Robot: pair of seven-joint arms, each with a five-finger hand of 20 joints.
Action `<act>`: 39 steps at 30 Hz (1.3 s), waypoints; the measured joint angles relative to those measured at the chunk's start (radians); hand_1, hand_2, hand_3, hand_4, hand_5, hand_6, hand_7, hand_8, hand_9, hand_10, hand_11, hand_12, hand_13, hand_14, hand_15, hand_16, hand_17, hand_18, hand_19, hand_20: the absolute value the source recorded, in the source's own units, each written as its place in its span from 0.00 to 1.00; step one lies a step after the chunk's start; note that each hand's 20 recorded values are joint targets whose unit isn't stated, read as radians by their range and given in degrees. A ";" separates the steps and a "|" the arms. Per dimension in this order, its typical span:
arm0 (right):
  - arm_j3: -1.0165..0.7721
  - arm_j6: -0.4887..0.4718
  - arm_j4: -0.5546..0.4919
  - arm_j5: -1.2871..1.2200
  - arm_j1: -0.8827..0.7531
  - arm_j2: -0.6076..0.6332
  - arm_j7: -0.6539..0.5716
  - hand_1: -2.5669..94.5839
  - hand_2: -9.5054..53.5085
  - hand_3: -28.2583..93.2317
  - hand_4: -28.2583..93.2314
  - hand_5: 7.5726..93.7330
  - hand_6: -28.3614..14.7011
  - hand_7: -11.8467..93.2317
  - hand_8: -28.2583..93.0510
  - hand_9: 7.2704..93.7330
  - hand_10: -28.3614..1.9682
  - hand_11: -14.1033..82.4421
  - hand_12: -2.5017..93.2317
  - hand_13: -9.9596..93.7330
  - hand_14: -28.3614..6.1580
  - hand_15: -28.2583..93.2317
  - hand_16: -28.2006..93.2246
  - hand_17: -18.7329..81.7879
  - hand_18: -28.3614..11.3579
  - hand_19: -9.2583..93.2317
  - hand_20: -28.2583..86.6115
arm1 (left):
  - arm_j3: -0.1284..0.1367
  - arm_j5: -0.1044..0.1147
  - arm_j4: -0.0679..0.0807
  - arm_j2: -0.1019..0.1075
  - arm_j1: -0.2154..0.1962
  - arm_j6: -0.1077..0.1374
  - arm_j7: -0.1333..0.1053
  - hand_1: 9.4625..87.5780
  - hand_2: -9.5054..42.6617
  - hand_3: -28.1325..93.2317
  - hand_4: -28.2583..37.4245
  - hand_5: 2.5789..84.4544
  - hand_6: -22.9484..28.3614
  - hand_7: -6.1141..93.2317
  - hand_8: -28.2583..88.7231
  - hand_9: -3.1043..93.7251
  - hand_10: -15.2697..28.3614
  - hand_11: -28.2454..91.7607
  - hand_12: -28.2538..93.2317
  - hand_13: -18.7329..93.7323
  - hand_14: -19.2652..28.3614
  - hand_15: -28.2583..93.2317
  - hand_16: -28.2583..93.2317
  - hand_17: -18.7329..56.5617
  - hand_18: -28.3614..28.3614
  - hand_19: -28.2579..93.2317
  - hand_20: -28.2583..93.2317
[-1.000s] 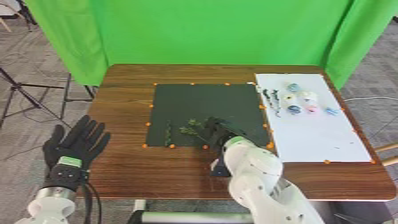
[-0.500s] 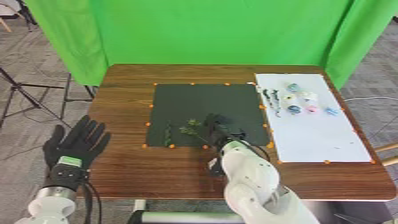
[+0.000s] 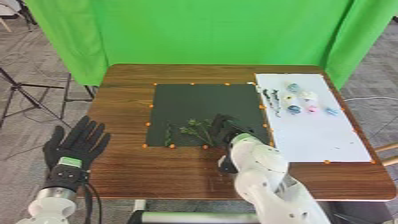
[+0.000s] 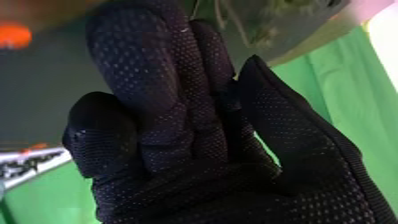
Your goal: Arrange flowers
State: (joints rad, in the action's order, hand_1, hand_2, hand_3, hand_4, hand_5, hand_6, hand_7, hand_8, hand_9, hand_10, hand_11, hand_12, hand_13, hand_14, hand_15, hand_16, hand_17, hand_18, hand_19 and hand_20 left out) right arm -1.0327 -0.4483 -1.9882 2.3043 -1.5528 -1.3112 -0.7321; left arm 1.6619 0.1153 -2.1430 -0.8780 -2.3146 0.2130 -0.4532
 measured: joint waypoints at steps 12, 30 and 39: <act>-0.010 0.009 0.000 -0.031 -0.025 -0.030 0.028 0.39 0.56 0.79 0.08 0.57 0.47 0.75 0.41 0.77 0.27 0.26 0.15 0.92 0.55 0.58 0.45 0.77 0.33 1.00 0.47 | -0.012 0.003 0.008 -0.009 0.010 0.001 0.008 0.23 0.49 0.85 0.03 0.50 0.62 0.22 0.17 0.43 0.73 0.44 0.34 0.42 0.77 0.61 0.17 0.17 0.77 0.58 0.33; -0.003 0.017 -0.004 -0.031 -0.049 -0.060 0.062 0.34 0.51 0.83 0.10 0.58 0.48 0.74 0.41 0.80 0.24 0.27 0.16 0.93 0.54 0.59 0.45 0.79 0.31 1.00 0.47 | -0.013 0.003 0.011 -0.012 0.018 0.003 0.036 0.23 0.49 0.85 0.03 0.50 0.61 0.23 0.17 0.43 0.70 0.45 0.34 0.42 0.75 0.61 0.17 0.18 0.77 0.58 0.33; -0.009 0.091 -0.043 -0.011 -0.053 -0.007 0.016 0.27 0.37 0.84 0.10 0.63 0.47 0.61 0.11 0.81 0.27 0.30 0.20 0.91 0.52 0.62 0.47 0.77 0.27 1.00 0.54 | -0.009 0.009 0.009 -0.013 0.004 0.001 0.014 0.23 0.49 0.85 0.03 0.49 0.60 0.24 0.16 0.43 0.69 0.45 0.33 0.42 0.74 0.61 0.16 0.18 0.76 0.58 0.33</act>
State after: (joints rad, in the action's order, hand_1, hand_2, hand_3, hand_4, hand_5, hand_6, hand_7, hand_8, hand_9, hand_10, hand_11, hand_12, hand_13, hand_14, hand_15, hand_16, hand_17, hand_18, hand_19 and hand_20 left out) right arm -1.0417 -0.3570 -2.0310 2.2934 -1.6054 -1.3186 -0.7166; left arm 1.6533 0.1242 -2.1340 -0.8908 -2.3106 0.2140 -0.4395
